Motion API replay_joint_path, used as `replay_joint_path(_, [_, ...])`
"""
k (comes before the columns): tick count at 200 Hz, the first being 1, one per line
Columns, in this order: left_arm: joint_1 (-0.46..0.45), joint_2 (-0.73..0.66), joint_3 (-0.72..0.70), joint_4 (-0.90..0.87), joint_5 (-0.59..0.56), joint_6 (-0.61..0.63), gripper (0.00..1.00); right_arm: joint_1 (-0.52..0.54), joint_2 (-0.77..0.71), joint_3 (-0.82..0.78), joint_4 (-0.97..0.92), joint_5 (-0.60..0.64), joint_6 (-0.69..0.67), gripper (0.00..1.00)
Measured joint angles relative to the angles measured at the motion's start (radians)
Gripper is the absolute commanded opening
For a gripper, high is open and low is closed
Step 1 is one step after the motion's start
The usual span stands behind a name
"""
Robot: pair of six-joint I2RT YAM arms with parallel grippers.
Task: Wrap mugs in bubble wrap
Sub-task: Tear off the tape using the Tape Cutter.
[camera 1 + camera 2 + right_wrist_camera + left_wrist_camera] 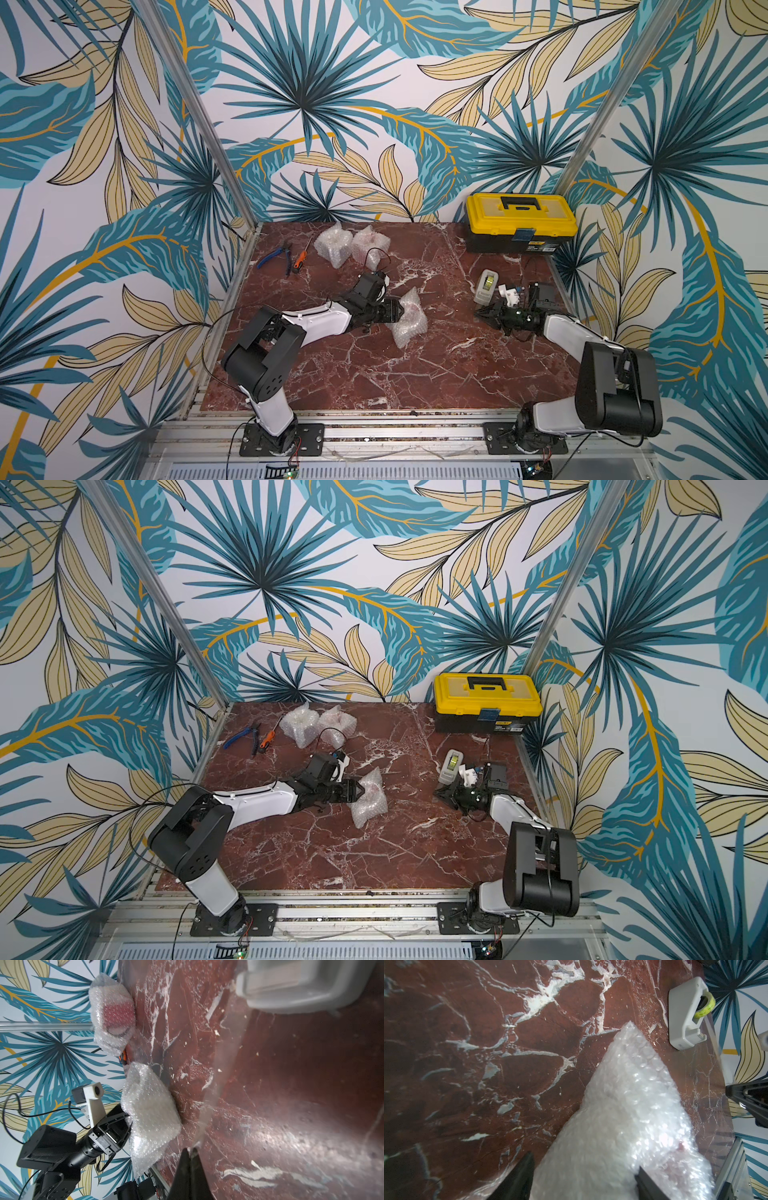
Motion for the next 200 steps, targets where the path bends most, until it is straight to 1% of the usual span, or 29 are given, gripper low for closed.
replay_joint_path(27, [-0.002,0.000,0.000,0.000,-0.002,0.000,0.65,0.003,0.027,0.008,-0.089,0.080,-0.062,0.00])
replay_joint_path(59, [-0.005,0.000,0.000,0.001,-0.005,-0.002,0.65,0.005,0.086,0.019,-0.135,0.175,-0.088,0.00])
replay_joint_path(155, [-0.005,0.000,0.000,0.001,-0.007,-0.002,0.65,0.009,0.100,0.067,-0.223,0.396,-0.059,0.00])
replay_joint_path(186, [-0.007,0.000,0.000,0.001,-0.008,-0.002,0.65,0.011,0.121,0.080,-0.226,0.446,-0.047,0.00])
replay_joint_path(200, [-0.008,0.000,0.000,0.001,-0.010,-0.003,0.65,0.011,0.125,0.089,-0.267,0.453,-0.041,0.00])
